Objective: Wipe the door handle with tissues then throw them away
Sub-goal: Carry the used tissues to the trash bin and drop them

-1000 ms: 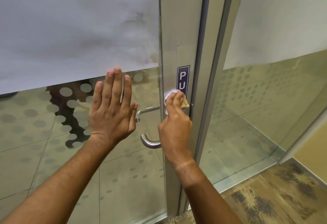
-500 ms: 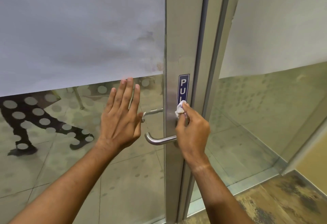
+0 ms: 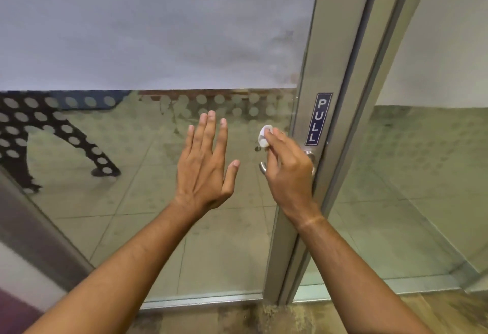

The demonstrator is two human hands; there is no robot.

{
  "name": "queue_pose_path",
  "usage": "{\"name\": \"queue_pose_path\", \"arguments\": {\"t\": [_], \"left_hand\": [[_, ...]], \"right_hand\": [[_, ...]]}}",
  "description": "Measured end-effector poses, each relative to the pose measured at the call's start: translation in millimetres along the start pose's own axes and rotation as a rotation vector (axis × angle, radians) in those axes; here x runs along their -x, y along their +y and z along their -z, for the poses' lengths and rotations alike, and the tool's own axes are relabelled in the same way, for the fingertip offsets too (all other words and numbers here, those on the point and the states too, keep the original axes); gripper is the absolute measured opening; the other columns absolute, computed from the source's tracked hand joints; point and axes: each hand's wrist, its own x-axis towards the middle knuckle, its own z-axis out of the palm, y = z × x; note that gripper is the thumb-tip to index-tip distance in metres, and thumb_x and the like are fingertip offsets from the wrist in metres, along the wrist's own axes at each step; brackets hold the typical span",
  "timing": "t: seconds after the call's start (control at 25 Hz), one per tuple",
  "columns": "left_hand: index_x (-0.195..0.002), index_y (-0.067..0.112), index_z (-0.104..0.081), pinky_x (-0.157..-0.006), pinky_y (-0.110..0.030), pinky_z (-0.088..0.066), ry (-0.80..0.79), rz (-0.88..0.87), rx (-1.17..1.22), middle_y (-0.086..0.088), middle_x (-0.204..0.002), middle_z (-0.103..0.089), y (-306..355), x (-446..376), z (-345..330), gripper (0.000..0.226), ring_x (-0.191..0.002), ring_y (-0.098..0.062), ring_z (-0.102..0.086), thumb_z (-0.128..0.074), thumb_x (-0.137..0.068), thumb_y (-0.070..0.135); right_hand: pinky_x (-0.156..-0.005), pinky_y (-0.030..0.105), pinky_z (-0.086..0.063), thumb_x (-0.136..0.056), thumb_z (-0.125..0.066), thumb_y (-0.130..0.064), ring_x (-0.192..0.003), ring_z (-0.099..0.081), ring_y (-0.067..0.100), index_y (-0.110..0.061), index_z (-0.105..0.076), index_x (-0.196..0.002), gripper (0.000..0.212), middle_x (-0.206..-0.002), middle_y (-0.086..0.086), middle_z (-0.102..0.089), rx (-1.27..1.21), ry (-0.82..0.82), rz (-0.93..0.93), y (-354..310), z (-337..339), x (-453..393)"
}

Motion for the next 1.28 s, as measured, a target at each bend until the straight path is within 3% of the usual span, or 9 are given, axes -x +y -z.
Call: {"name": "queue_pose_path", "arguments": {"t": [0.28,0.44,0.64,0.88,1.08,1.2,1.28], "left_hand": [[-0.158,0.004,-0.013,-0.124,-0.051,-0.007,-0.070,0.207,-0.126,-0.024,-0.164,-0.006,-35.9,50.7,46.9,0.086,-0.154,-0.036,-0.004,-0.034,-0.094,0.056],[-0.159,0.005,-0.010,-0.124,-0.051,-0.006,-0.115,0.334,-0.226,-0.024,-0.164,-0.004,-65.0,94.6,74.0,0.090,-0.154,-0.035,-0.001,-0.033,-0.092,0.062],[-0.159,0.006,-0.010,-0.125,-0.050,-0.004,-0.140,0.464,-0.297,-0.023,-0.164,-0.004,-108.8,145.6,102.9,0.091,-0.154,-0.035,-0.001,-0.031,-0.092,0.064],[-0.158,0.004,-0.009,-0.125,-0.051,-0.007,-0.185,0.568,-0.336,-0.023,-0.165,-0.003,-178.0,208.8,128.1,0.090,-0.154,-0.034,0.000,-0.036,-0.092,0.060],[-0.158,0.004,-0.011,-0.125,-0.049,-0.005,-0.224,0.640,-0.377,-0.023,-0.164,-0.004,-243.3,258.1,142.2,0.089,-0.154,-0.033,-0.001,-0.037,-0.093,0.058],[-0.158,0.004,-0.011,-0.125,-0.051,-0.008,-0.251,0.688,-0.389,-0.024,-0.164,-0.004,-274.0,287.9,148.0,0.088,-0.154,-0.034,-0.001,-0.039,-0.093,0.056],[-0.158,0.004,-0.010,-0.124,-0.052,-0.010,-0.266,0.716,-0.397,-0.024,-0.164,-0.004,-289.3,305.3,149.2,0.089,-0.154,-0.034,-0.002,-0.041,-0.092,0.055]], "right_hand": [[-0.095,0.043,-0.054,-0.091,-0.060,0.006,-0.117,-0.064,0.031,0.001,-0.066,-0.122,0.032,-0.123,0.019,-0.067,-0.115,-0.086,0.204,-48.9,-30.6,15.1],[-0.080,0.038,-0.052,-0.088,-0.063,0.003,-0.110,-0.067,0.029,-0.005,-0.070,-0.117,0.031,-0.119,0.013,-0.070,-0.137,-0.104,0.321,-86.6,-57.1,33.4],[-0.094,0.044,-0.050,-0.083,-0.065,0.008,-0.106,-0.068,0.032,-0.004,-0.072,-0.112,0.032,-0.115,0.013,-0.071,-0.253,-0.134,0.459,-138.8,-100.2,57.6],[-0.088,0.040,-0.055,-0.085,-0.061,0.012,-0.106,-0.066,0.034,0.001,-0.070,-0.113,0.031,-0.117,0.015,-0.069,-0.426,-0.232,0.585,-212.6,-167.4,88.9],[-0.091,0.044,-0.054,-0.095,-0.053,0.003,-0.104,-0.067,0.034,0.001,-0.071,-0.110,0.023,-0.112,0.015,-0.070,-0.430,-0.319,0.690,-265.7,-231.9,123.1],[-0.096,0.043,-0.052,-0.101,-0.042,-0.004,-0.103,-0.067,0.033,0.000,-0.072,-0.109,0.031,-0.111,0.015,-0.071,-0.477,-0.355,0.751,-291.0,-266.7,143.8],[-0.090,0.042,-0.055,-0.103,-0.041,-0.005,-0.104,-0.067,0.032,0.000,-0.072,-0.110,0.032,-0.111,0.014,-0.071,-0.540,-0.404,0.769,-304.9,-284.6,156.1]]}}
